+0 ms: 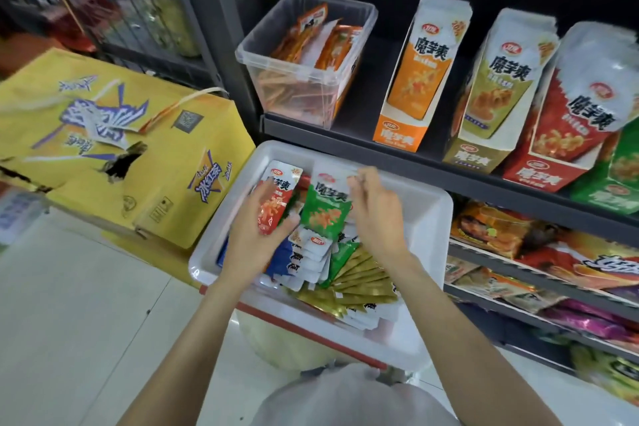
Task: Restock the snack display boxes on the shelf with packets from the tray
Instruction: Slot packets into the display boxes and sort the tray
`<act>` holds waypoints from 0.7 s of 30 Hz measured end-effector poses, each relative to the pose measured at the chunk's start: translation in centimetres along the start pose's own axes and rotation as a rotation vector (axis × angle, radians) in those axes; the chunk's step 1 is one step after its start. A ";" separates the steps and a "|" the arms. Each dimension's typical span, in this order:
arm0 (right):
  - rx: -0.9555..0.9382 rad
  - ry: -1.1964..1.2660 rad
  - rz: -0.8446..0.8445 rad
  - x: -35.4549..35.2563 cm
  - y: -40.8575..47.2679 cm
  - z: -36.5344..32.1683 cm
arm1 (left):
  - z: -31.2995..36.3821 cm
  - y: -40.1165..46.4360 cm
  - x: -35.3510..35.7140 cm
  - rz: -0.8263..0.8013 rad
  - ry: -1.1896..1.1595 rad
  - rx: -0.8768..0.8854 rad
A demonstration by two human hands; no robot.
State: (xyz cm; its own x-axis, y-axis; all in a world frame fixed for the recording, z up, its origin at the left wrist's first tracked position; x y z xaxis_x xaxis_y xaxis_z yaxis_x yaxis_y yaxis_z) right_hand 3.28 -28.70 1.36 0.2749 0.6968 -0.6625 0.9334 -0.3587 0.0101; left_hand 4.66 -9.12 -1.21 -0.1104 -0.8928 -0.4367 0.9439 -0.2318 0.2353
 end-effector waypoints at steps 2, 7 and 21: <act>0.162 0.262 -0.028 -2.3 0.2 0.4 | 1.8 0.5 0.4 -0.009 -0.250 -0.103; 0.361 0.713 -0.157 -5.2 -0.4 1.2 | 6.3 1.0 3.5 -0.286 -0.297 -0.069; 0.342 0.542 0.142 -16.9 -3.7 7.9 | 15.5 3.1 13.0 -0.373 0.400 0.709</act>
State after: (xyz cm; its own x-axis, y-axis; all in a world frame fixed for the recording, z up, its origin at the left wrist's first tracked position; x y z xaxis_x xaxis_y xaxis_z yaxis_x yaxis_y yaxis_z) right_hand -6.63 -44.08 6.62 0.5506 0.8104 -0.2001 0.7780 -0.5851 -0.2288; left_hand 1.31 -27.42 7.24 -0.1297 -0.5410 -0.8310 0.4390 -0.7828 0.4410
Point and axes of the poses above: each hand's wrist, its own y-axis towards the middle knuckle, its own x-axis out of the palm, z = x × y, the point moved 5 cm from there along y, towards the middle knuckle, and after that the axes turned 13 degrees about x, right-handed, at the moved point
